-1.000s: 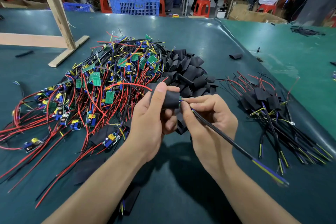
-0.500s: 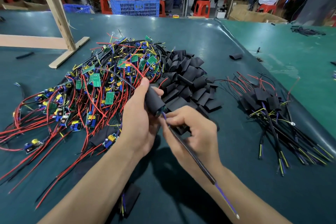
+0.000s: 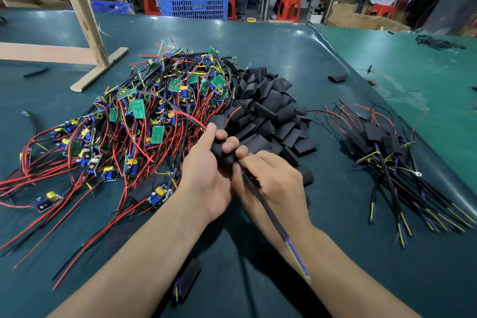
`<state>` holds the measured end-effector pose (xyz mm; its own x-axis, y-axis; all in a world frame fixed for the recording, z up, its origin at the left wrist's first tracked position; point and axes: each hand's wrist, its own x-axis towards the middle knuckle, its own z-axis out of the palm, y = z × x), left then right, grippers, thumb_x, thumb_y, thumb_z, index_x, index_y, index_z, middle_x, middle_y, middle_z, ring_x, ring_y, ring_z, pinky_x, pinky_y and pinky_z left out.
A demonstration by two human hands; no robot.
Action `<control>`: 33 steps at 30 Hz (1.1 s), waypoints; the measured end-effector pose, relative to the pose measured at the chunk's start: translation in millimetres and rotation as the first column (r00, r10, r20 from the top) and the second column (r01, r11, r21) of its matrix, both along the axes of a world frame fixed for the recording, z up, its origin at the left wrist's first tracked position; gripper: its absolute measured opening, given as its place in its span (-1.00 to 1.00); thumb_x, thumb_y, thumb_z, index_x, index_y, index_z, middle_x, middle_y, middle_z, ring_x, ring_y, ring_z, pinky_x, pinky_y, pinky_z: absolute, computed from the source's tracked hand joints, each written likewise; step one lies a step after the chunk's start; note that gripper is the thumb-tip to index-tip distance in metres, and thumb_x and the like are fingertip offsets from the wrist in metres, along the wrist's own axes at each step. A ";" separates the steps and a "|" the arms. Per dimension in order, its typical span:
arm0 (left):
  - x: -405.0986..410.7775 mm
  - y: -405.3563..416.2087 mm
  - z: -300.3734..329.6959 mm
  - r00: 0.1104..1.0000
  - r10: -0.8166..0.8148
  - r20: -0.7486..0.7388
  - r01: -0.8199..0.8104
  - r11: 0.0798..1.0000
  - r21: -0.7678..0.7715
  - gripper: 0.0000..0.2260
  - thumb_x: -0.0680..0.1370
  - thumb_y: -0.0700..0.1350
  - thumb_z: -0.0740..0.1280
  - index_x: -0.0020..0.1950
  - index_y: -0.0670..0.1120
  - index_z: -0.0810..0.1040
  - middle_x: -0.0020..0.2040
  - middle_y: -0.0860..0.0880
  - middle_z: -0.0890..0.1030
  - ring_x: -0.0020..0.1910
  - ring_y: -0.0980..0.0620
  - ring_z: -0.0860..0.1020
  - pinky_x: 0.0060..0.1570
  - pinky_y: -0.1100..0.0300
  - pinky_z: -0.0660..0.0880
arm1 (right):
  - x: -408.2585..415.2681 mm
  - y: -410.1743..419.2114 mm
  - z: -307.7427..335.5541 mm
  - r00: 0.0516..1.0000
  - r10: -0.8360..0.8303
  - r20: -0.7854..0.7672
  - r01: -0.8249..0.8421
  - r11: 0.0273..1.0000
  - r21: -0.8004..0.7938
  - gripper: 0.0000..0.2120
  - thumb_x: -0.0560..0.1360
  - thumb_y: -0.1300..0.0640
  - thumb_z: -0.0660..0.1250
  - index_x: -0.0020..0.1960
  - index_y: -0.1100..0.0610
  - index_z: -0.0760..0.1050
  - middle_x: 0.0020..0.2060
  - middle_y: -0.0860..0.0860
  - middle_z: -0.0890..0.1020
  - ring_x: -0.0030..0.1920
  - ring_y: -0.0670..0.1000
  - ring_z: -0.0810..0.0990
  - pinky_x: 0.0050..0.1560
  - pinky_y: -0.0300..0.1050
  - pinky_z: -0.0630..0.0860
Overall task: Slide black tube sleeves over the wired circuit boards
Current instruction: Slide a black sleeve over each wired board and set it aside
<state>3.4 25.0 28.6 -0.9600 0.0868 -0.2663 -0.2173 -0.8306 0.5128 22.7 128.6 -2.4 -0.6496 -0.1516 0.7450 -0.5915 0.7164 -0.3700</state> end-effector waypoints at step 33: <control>-0.8 -16.6 1.8 0.946 -0.025 -0.324 -0.146 0.859 -0.491 -0.71 0.20 -0.09 0.55 -0.13 -0.17 0.70 -0.15 -0.15 0.70 -0.24 -0.04 0.65 -0.24 0.22 0.57 | -13.1 28.6 31.0 0.501 0.761 0.412 0.085 0.430 -0.899 -0.85 0.31 0.00 0.46 -0.16 0.04 0.68 -0.23 0.13 0.70 -0.35 0.10 0.68 -0.39 -0.19 0.56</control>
<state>2.7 8.3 30.4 -0.9979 -0.0382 0.0529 0.0644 -0.4454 0.8930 9.5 157.1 28.6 -0.9799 -0.1987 -0.0189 0.0834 -0.3214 -0.9433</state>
